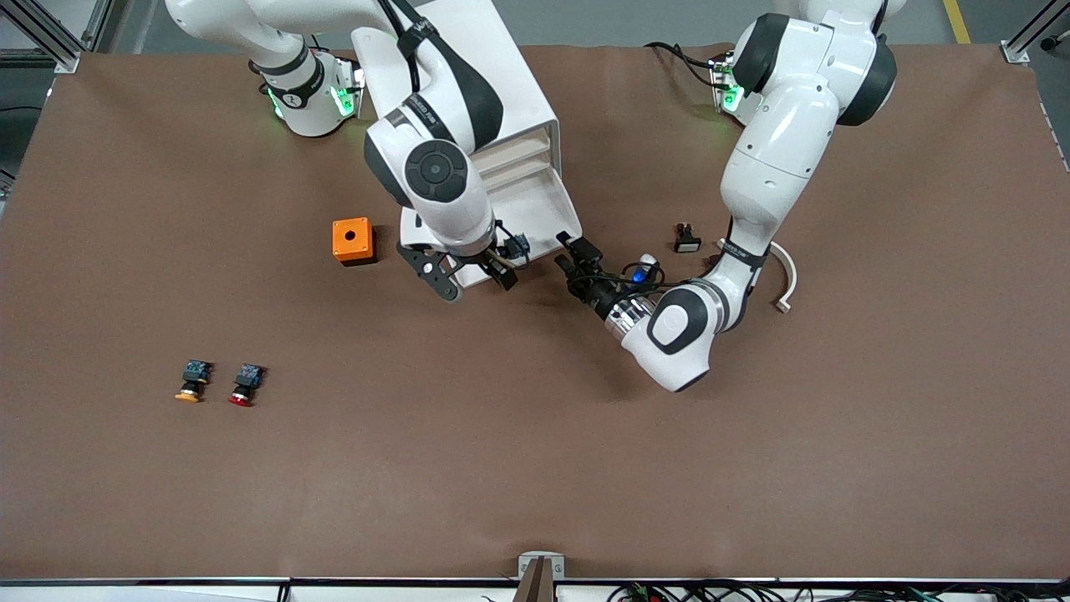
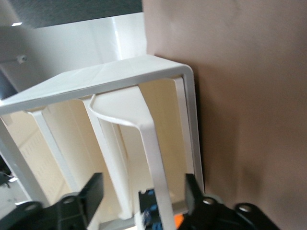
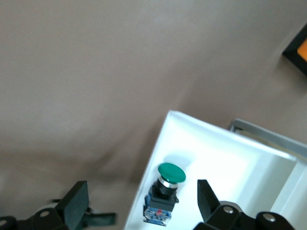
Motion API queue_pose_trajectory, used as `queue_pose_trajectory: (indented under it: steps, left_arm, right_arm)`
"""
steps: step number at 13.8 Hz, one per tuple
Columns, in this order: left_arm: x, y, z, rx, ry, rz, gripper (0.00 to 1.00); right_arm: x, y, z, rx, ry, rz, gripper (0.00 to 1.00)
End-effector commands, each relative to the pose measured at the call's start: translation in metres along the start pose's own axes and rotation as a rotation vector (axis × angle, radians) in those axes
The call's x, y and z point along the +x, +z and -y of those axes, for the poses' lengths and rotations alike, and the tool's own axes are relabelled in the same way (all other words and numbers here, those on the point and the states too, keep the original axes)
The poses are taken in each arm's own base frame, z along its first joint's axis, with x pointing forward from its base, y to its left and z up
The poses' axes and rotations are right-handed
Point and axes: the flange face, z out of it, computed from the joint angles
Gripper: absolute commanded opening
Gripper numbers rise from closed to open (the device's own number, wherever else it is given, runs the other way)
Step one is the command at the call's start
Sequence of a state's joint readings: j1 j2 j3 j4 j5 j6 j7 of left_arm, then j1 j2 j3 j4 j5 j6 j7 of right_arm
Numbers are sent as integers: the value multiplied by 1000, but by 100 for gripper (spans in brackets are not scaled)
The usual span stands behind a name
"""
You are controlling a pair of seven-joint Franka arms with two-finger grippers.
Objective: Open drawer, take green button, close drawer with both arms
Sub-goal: 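Grasp the green button in the drawer with the right gripper and lift it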
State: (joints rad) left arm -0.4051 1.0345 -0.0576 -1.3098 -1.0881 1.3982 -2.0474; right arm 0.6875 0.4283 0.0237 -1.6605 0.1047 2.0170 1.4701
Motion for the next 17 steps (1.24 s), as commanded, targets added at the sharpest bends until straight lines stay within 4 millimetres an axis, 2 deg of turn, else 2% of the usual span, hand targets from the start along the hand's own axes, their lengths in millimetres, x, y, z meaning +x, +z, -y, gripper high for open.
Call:
queue_pose_trajectory:
  steps: [1, 2, 4, 6, 8, 11, 13, 16, 17]
  left_arm:
    - [-10, -43, 24, -46, 192, 45, 100]
    - [-9, -64, 29, -81, 262, 52, 100]
    - [-12, -90, 40, -151, 395, 12, 100]
    - [-13, -99, 50, -186, 508, -42, 100]
    - [-11, -104, 52, -205, 613, -82, 100]
    - [-22, -115, 78, -250, 803, -125, 100]
    - [-24, -128, 89, -313, 914, -182, 100]
    - [-29, -146, 95, -442, 1036, -296, 100]
    - [-32, -144, 95, -460, 1074, -331, 100]
  right_arm:
    - [-9, 11, -14, -6, 47, -5, 100]
    - [-15, 21, -19, -6, 55, -7, 100]
    - [-30, 41, -30, 30, 73, -15, 100]
    - [-31, 47, -31, 35, 108, -15, 100]
    - [-45, 51, -32, 30, 109, -16, 100]
    - [-64, 73, -40, 53, 115, -20, 100]
    - [-68, 82, -44, 66, 110, -22, 100]
    - [-72, 84, -45, 68, 122, -22, 100]
    - [-72, 83, -44, 69, 122, -21, 99]
